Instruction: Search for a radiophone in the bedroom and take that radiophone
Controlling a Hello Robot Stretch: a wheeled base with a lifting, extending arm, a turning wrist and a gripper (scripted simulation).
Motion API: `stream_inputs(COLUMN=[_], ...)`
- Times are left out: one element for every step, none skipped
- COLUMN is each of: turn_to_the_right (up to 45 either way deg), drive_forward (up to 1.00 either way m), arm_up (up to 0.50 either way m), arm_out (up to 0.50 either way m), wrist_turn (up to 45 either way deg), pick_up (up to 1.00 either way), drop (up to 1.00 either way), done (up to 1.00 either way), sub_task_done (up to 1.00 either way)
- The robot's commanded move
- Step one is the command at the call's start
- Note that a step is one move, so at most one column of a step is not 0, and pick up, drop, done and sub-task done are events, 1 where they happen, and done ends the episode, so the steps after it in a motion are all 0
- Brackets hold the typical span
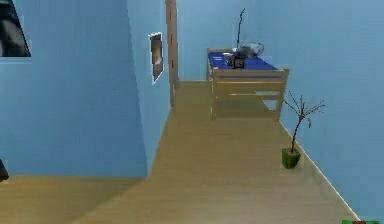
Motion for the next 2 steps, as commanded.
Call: stream_inputs(turn_to_the_right=[-39.0, -3.0], drive_forward=[0.00, 0.00], arm_up=[0.00, 0.00], arm_out=[0.00, 0.00], wrist_turn=[0.0, 0.0], pick_up=[0.00, 0.00], drop=[0.00, 0.00], done=[0.00, 0.00], sub_task_done=[0.00, 0.00])
